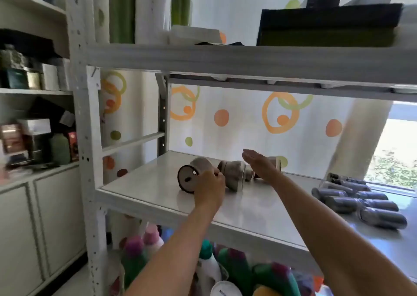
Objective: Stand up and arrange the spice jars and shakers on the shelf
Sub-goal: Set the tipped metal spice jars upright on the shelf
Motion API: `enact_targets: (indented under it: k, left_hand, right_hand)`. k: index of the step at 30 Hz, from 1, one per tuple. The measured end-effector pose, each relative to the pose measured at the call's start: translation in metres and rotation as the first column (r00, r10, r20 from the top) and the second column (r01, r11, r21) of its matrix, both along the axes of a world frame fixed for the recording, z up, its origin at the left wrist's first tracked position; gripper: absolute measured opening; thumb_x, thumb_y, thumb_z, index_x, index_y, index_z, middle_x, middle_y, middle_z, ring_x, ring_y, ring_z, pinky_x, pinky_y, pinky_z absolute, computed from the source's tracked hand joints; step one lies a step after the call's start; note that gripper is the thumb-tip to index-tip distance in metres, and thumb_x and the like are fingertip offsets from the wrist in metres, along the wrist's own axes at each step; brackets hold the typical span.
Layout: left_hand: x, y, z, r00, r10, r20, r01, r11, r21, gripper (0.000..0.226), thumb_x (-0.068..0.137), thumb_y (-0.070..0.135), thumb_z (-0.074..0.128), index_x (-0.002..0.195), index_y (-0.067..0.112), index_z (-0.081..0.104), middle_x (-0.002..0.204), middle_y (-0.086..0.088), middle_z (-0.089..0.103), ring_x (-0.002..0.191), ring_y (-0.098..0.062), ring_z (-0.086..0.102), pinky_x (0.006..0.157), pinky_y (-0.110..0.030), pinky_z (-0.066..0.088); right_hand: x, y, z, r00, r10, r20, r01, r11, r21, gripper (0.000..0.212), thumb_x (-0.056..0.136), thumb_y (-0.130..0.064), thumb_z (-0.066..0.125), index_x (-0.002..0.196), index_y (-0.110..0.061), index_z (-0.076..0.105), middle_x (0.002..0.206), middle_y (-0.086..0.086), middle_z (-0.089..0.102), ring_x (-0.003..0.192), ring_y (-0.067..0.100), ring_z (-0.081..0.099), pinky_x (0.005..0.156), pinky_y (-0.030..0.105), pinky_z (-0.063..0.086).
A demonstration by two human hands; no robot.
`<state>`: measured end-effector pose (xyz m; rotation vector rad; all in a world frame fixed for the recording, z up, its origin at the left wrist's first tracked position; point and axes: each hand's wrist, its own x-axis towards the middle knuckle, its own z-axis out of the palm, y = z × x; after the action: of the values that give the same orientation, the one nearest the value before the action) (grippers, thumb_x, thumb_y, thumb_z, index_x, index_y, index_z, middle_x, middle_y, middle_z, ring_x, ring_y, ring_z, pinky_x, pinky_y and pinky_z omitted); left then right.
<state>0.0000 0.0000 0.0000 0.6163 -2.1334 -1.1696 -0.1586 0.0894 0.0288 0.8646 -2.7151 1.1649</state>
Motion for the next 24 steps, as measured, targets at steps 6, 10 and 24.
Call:
enact_targets:
  k: [6,10,24]
  left_hand:
    - [-0.041,0.008,0.006,1.0,0.0,-0.003,0.002,0.766,0.643,0.035,0.095,0.021,0.047,0.122,-0.002,0.05,0.094,-0.016,0.056,0.079,-0.031,0.058,0.079,-0.037,0.051]
    - [-0.056,0.018,0.009,0.996,0.025,-0.086,0.055,0.588,0.807,0.05,0.095,0.031,0.051,0.134,0.001,0.044,0.105,-0.017,0.055,0.09,-0.032,0.057,0.071,-0.038,0.048]
    - [-0.087,0.036,-0.005,0.997,0.074,0.001,-0.063,0.84,0.539,0.082,0.062,0.044,0.082,0.122,-0.005,0.054,0.119,-0.018,0.064,0.107,-0.031,0.063,0.094,-0.04,0.053]
  right_hand:
    - [-0.008,0.0,0.003,0.986,0.099,0.132,-0.099,0.995,-0.004,0.032,0.091,-0.042,0.051,0.064,-0.025,0.049,0.067,-0.006,0.045,0.063,0.009,0.04,0.06,0.016,0.024]
    - [-0.017,0.005,0.003,0.97,0.184,0.16,-0.171,0.981,-0.091,0.02,0.083,-0.032,0.067,0.09,-0.016,0.057,0.066,-0.005,0.05,0.056,0.005,0.041,0.051,0.017,0.031]
    - [-0.007,0.055,-0.023,0.917,0.247,0.312,-0.155,0.944,-0.29,0.078,0.07,-0.027,0.08,0.134,-0.006,0.04,0.116,0.003,0.047,0.099,0.019,0.052,0.092,0.031,0.047]
